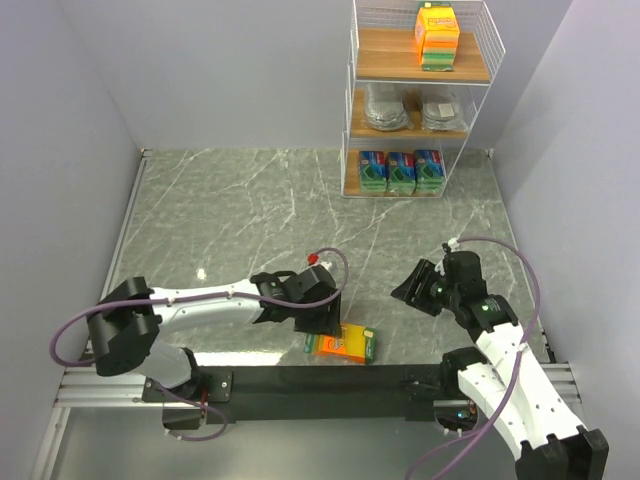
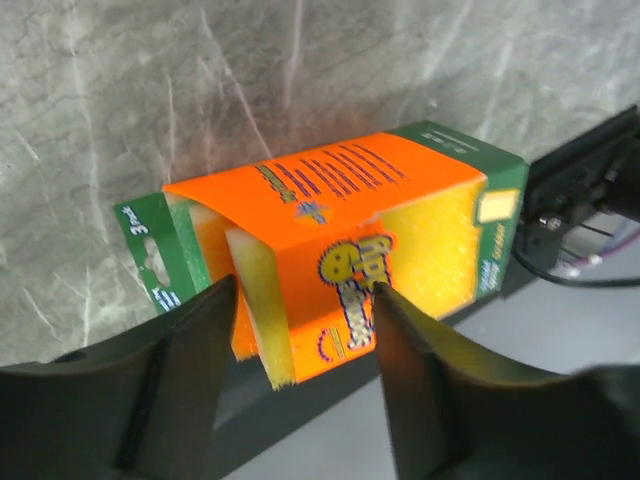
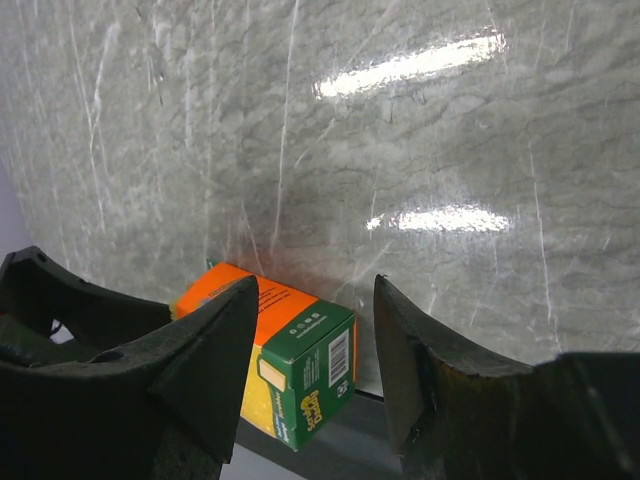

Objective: Place and organize the cleaning sponges onto the shelf

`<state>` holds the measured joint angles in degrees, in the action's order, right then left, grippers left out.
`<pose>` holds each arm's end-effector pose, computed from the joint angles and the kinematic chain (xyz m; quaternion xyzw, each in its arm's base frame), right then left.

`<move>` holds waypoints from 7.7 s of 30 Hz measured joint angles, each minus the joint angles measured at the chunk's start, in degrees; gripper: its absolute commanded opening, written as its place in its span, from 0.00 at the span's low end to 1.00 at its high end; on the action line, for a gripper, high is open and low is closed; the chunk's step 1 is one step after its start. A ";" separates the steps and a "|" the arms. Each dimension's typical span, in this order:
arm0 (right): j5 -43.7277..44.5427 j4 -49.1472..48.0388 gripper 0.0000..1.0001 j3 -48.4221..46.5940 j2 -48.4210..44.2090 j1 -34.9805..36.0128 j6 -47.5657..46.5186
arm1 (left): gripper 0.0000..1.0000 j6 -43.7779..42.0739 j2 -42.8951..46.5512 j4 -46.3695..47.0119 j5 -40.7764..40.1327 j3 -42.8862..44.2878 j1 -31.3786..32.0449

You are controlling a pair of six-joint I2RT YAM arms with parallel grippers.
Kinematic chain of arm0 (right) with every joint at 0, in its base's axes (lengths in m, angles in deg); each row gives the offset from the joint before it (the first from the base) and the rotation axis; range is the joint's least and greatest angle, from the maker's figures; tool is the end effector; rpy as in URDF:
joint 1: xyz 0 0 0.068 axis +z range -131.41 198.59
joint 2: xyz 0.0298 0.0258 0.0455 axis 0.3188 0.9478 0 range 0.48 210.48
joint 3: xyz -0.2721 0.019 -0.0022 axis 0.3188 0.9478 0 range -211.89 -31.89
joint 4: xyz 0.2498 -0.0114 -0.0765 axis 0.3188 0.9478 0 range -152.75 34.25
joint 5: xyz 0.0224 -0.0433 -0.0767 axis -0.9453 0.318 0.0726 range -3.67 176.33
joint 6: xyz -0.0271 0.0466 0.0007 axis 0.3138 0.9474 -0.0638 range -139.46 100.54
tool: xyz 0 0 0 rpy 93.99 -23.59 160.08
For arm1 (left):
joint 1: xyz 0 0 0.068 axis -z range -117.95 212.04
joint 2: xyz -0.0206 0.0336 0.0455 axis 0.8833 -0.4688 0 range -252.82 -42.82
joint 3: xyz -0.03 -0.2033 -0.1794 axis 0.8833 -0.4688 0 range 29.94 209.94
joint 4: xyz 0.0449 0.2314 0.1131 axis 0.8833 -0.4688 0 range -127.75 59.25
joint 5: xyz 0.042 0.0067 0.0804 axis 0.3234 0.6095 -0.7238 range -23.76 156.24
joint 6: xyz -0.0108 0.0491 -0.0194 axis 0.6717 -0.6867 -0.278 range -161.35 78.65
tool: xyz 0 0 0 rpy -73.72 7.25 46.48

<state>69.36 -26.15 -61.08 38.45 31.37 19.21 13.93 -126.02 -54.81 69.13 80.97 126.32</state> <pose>0.1333 0.0411 0.2210 0.1505 0.9043 0.2860 0.2789 0.1238 -0.2612 0.2049 0.0824 0.9531 -0.2630 0.1253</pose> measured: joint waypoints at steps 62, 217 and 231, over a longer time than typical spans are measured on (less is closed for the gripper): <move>-0.44 -8.66 0.57 5.25 -0.33 -0.07 5.38 | 0.30 30.77 -8.57 38.07 -14.12 -1.05 -8.26; 60.52 -37.90 0.00 -3.26 13.57 42.64 -9.94 | 0.00 -7.52 10.69 21.70 -4.63 -7.72 -22.03; 53.24 -33.22 0.00 -45.55 26.01 25.57 -28.70 | 0.00 -7.56 17.55 18.71 -4.48 -8.48 -22.03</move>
<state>122.60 -59.38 -106.63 64.46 56.94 -9.48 6.37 -108.47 -36.10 64.65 72.49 104.28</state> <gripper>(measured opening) 0.764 0.013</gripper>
